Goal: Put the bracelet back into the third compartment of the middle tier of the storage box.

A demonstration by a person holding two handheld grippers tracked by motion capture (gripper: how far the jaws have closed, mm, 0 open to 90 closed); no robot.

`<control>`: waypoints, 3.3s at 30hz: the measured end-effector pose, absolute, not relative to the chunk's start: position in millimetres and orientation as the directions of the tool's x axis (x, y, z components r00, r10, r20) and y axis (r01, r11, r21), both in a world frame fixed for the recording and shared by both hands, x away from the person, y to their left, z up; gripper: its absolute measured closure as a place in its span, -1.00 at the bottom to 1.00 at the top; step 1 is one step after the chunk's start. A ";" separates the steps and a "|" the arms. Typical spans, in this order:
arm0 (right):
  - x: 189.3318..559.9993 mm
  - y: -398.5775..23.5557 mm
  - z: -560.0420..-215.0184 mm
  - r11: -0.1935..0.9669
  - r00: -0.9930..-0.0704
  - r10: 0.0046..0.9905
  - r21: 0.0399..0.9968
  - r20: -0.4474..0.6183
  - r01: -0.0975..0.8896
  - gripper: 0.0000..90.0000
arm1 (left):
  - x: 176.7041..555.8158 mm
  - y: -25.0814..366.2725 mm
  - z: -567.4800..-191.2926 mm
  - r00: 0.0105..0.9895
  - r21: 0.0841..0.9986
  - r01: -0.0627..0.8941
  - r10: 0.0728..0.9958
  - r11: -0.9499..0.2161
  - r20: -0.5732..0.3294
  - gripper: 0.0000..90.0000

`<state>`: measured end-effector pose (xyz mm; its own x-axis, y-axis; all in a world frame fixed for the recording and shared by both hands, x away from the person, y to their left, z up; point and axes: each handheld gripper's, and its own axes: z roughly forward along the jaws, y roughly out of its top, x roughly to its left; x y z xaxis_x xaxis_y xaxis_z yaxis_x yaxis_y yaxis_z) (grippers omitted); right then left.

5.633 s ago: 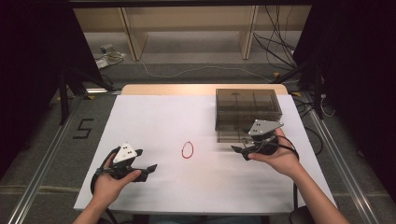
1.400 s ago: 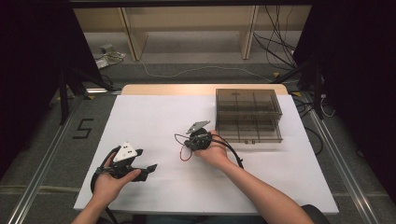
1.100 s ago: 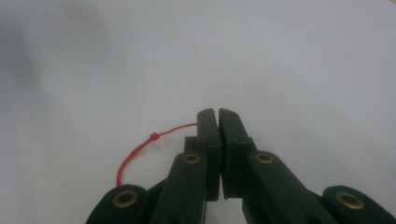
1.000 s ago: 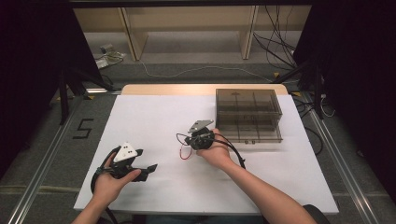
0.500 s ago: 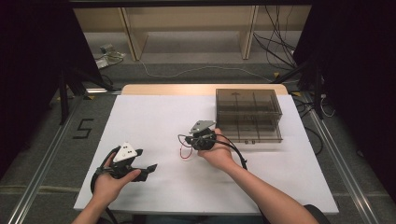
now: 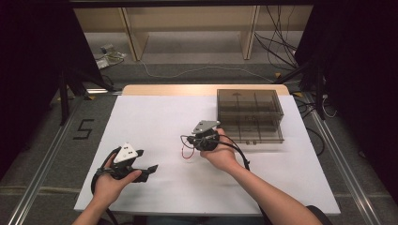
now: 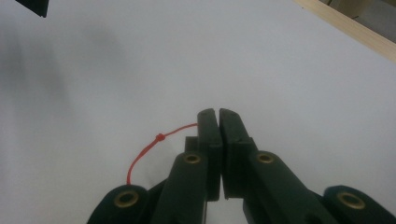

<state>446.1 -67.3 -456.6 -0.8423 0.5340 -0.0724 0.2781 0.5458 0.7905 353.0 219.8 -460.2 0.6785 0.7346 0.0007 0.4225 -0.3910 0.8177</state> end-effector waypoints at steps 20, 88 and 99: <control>442.1 -76.9 -447.2 0.538 -0.840 0.536 0.802 -0.086 0.261 0.97 | 352.9 220.1 -460.2 0.679 0.817 0.424 0.734 -0.391 -0.001 -0.57; 436.6 -109.6 -429.8 0.495 -0.798 0.596 0.822 -0.085 0.282 0.97 | 352.5 220.2 -459.8 0.678 0.817 0.424 0.735 -0.390 -0.001 -0.57; 435.9 -114.7 -427.3 0.486 -0.791 0.606 0.826 -0.084 0.285 0.97 | 352.7 220.3 -459.9 0.677 0.817 0.425 0.736 -0.389 -0.002 -0.57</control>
<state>435.9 -114.7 -427.3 -0.7912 0.6057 -0.0841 0.2845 0.4863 0.8261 352.7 220.3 -459.9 0.6771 0.7359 -0.0019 0.4249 -0.3888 0.8175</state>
